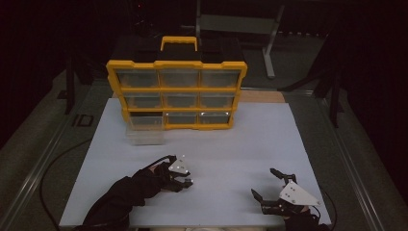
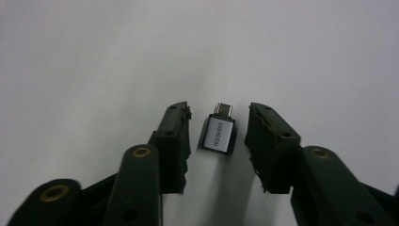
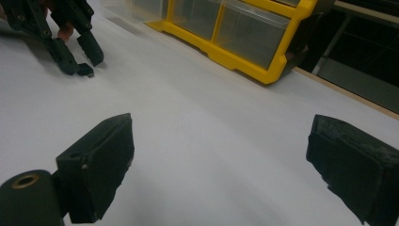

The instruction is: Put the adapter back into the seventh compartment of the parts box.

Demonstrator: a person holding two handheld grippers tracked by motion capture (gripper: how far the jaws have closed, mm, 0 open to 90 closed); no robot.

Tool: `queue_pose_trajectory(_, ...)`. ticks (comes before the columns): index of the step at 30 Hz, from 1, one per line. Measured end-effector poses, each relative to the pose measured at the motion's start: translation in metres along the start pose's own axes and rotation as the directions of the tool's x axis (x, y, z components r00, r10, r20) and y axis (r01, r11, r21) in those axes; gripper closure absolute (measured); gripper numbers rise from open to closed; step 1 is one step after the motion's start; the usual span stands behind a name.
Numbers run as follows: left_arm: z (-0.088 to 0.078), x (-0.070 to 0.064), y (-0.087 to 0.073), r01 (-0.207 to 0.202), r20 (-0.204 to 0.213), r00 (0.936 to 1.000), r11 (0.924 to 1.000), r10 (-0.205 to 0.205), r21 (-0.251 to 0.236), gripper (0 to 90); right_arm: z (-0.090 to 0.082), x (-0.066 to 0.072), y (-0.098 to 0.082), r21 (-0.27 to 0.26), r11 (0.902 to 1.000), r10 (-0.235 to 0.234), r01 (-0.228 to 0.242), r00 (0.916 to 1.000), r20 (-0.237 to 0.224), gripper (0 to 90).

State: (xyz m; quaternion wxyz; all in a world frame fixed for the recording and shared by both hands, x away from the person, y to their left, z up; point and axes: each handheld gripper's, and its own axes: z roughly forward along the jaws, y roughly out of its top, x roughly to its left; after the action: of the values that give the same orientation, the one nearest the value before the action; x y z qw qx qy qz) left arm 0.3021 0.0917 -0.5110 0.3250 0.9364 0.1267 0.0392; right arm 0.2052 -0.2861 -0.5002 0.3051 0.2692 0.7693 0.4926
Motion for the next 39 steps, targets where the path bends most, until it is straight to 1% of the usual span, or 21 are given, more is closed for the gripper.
queue_pose_trajectory(2, 0.000, 0.000, 0.001, 0.000, 0.010, 1.0000, 1.0000, 0.000, 0.003, 61.9, 0.000, 0.000, 0.000, 0.000, 1.0000, -0.002, 0.002, 1.0000, -0.002, 8.2)
queue_pose_trajectory(8, 0.002, 0.002, 0.004, -0.003, 0.016, 0.9999, 0.9999, 0.003, 0.015, 70.2, 0.000, 0.000, 0.000, 0.000, 1.0000, 0.000, 0.000, 1.0000, -0.001, 8.3)
queue_pose_trajectory(11, 0.002, 0.003, 0.005, 0.007, 0.020, 0.9998, 0.9998, -0.007, 0.016, 72.0, 0.000, 0.000, 0.000, 0.001, 1.0000, 0.001, -0.001, 1.0000, -0.002, 8.2)
queue_pose_trajectory(15, 0.003, 0.004, 0.005, 0.009, 0.022, 0.9997, 0.9997, -0.009, 0.022, 75.6, 0.000, 0.000, 0.000, -0.001, 1.0000, -0.004, 0.004, 1.0000, -0.003, 8.3)
queue_pose_trajectory(25, 0.002, 0.001, 0.008, 0.005, 0.000, 1.0000, 0.9994, -0.005, 0.034, 76.6, 0.000, 0.000, 0.000, -0.001, 1.0000, -0.003, 0.003, 1.0000, -0.003, 8.3)
queue_pose_trajectory(27, 0.001, 0.001, 0.008, 0.006, 0.009, 0.9999, 0.9994, -0.006, 0.033, 76.7, 0.000, 0.000, 0.000, 0.001, 1.0000, -0.001, 0.001, 1.0000, -0.002, 8.2)
queue_pose_trajectory(28, 0.000, 0.001, 0.009, 0.001, 0.001, 1.0000, 0.9994, -0.001, 0.034, 76.7, 0.000, 0.000, 0.000, 0.001, 1.0000, 0.001, -0.001, 1.0000, -0.001, 8.3)
queue_pose_trajectory(31, -0.003, 0.001, 0.011, 0.004, -0.001, 1.0000, 0.9996, -0.004, 0.029, 76.7, 0.000, 0.000, 0.000, 0.000, 1.0000, 0.001, -0.001, 1.0000, -0.001, 8.2)
queue_pose_trajectory(37, -0.010, 0.001, 0.015, 0.012, -0.007, 0.9999, 0.9992, -0.012, 0.039, 76.7, 0.000, 0.000, 0.000, 0.000, 1.0000, -0.001, 0.001, 1.0000, 0.000, 8.2)
queue_pose_trajectory(39, -0.011, 0.001, 0.017, 0.008, -0.009, 0.9999, 0.9990, -0.008, 0.045, 76.7, 0.000, 0.000, 0.000, -0.001, 1.0000, 0.000, 0.000, 1.0000, 0.000, 8.2)
